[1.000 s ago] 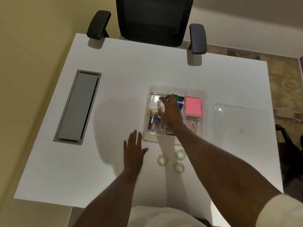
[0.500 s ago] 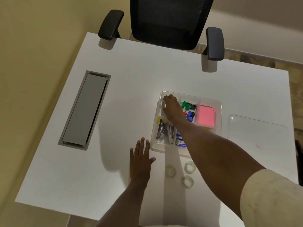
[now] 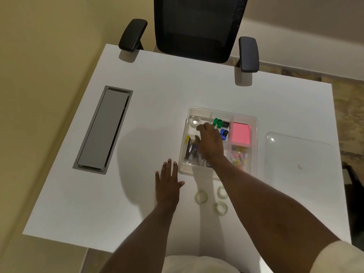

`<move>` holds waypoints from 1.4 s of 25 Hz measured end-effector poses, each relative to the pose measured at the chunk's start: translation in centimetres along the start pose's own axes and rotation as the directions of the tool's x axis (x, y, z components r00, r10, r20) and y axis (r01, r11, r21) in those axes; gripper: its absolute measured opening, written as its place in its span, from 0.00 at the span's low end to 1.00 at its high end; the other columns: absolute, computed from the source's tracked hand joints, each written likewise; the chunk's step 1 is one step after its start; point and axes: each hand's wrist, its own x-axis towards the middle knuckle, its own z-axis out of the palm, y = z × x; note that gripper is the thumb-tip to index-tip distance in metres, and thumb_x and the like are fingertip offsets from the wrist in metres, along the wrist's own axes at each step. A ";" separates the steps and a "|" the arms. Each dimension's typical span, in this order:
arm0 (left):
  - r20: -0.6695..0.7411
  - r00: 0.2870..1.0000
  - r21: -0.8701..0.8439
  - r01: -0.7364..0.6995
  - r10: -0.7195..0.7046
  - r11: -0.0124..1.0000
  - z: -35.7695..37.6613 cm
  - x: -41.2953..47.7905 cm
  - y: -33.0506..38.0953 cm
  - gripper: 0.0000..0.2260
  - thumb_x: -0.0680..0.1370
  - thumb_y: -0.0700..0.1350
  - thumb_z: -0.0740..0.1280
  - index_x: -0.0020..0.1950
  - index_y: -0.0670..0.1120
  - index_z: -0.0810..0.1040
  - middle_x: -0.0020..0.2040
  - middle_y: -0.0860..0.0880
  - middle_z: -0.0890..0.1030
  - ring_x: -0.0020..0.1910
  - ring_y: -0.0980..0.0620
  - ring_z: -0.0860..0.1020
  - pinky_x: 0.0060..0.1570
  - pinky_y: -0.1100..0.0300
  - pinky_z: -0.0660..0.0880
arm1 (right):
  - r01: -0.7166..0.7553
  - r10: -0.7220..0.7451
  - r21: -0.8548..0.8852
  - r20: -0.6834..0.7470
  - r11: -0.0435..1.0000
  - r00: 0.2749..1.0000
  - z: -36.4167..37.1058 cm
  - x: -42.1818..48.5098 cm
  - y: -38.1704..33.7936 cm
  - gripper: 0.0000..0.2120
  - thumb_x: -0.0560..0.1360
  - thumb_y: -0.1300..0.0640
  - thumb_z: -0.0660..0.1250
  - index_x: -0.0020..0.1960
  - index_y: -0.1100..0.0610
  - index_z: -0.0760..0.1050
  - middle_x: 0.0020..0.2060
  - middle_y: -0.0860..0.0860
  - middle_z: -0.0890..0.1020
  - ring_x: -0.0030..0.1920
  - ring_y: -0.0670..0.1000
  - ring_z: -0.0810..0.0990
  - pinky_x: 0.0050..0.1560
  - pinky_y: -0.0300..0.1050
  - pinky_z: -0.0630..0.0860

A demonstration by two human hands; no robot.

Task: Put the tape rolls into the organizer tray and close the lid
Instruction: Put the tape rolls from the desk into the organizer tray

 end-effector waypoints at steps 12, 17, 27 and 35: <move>0.008 1.000 0.053 -0.026 0.026 0.998 -1.1 -0.5 0.8 0.37 0.84 0.57 0.61 0.85 0.46 0.44 0.86 0.44 0.43 0.85 0.43 0.44 0.82 0.40 0.52 | 0.069 -0.067 -0.050 0.034 0.996 0.997 -0.9 -16.0 3.7 0.06 0.77 0.56 0.69 0.52 0.56 0.80 0.48 0.53 0.83 0.49 0.55 0.81 0.48 0.50 0.78; 0.003 0.999 0.040 -0.038 0.037 0.998 -1.1 -0.7 0.9 0.37 0.84 0.56 0.62 0.85 0.45 0.46 0.86 0.43 0.44 0.85 0.42 0.45 0.82 0.39 0.54 | -0.208 0.204 0.027 0.099 0.978 0.974 -0.8 -20.0 6.6 0.12 0.76 0.51 0.70 0.57 0.56 0.79 0.50 0.52 0.82 0.51 0.55 0.80 0.51 0.50 0.77; 0.033 0.999 0.037 -0.024 0.023 0.999 -1.1 -0.3 0.9 0.37 0.84 0.56 0.61 0.85 0.46 0.45 0.86 0.45 0.43 0.85 0.43 0.43 0.82 0.40 0.52 | -0.417 0.392 0.028 0.288 0.908 0.874 1.0 -21.0 6.6 0.28 0.74 0.45 0.72 0.69 0.56 0.71 0.63 0.53 0.77 0.61 0.56 0.77 0.59 0.49 0.76; 0.036 0.999 0.003 -0.017 0.017 1.000 -1.1 -0.3 0.9 0.37 0.84 0.56 0.62 0.85 0.46 0.45 0.86 0.45 0.43 0.85 0.43 0.43 0.82 0.40 0.51 | -0.230 0.211 0.161 0.123 0.960 0.970 1.2 -21.0 5.5 0.27 0.72 0.46 0.75 0.66 0.56 0.74 0.60 0.53 0.79 0.56 0.54 0.79 0.57 0.46 0.79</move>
